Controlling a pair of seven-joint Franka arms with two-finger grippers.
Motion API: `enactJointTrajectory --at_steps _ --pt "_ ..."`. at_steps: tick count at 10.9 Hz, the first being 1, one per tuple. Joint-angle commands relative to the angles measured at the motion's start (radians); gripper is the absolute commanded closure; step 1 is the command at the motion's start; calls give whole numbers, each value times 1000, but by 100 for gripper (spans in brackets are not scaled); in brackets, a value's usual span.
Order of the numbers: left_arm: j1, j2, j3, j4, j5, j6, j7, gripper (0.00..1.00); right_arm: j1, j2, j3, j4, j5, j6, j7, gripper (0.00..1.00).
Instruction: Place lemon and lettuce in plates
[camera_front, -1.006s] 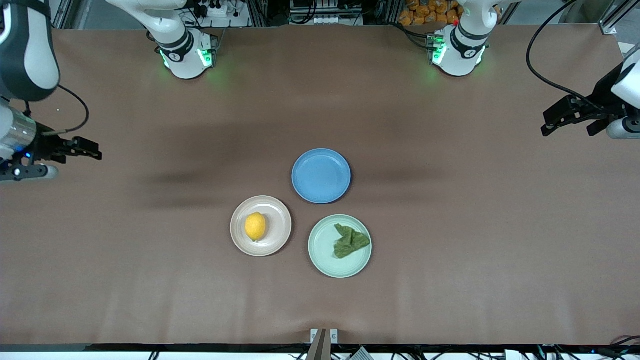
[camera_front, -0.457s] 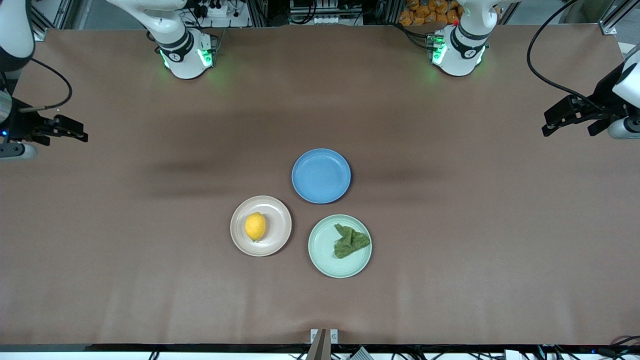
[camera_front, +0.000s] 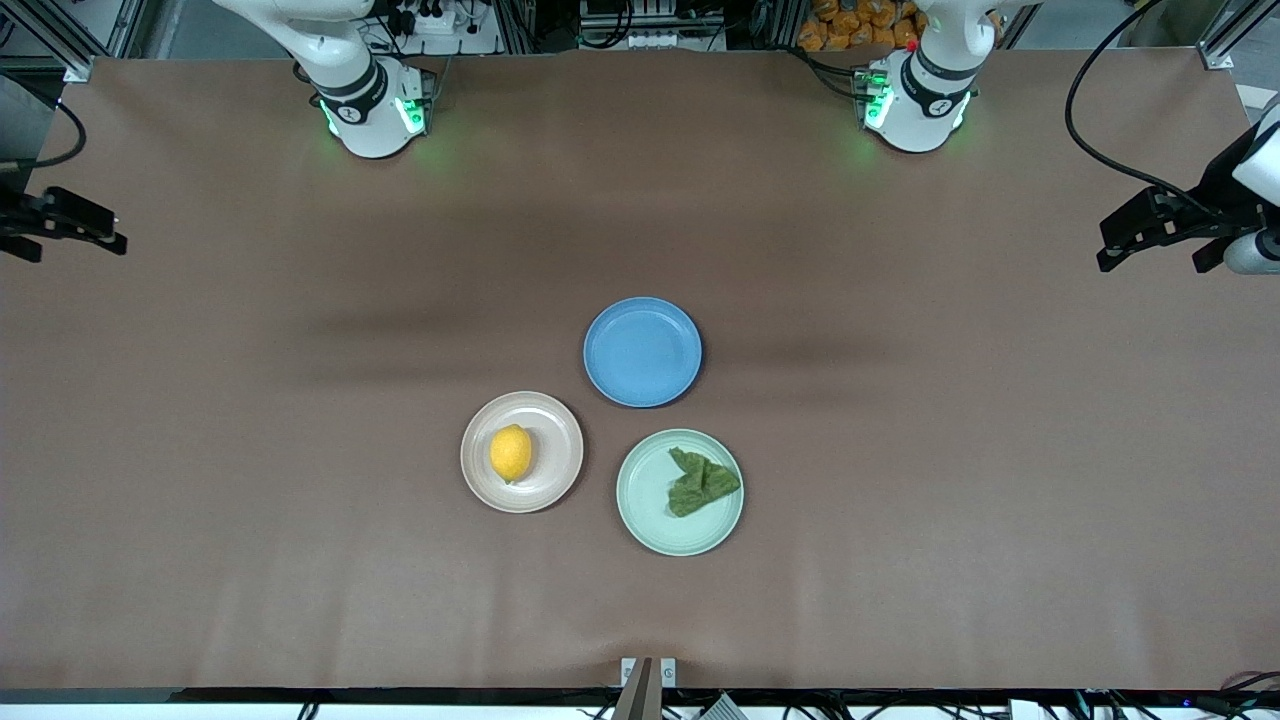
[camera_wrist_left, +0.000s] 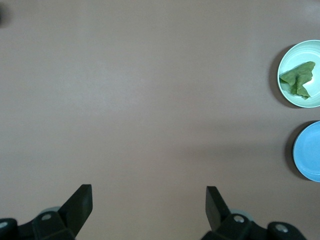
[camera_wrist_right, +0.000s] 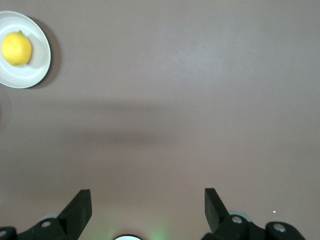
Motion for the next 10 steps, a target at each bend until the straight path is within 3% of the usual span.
enactJointTrajectory --at_steps 1,10 --pt "6 -12 -2 17 13 -6 14 0 4 55 13 115 -16 -61 -1 0" --pt "4 -12 -5 49 9 -49 17 0 74 94 -55 124 -17 -32 7 0"
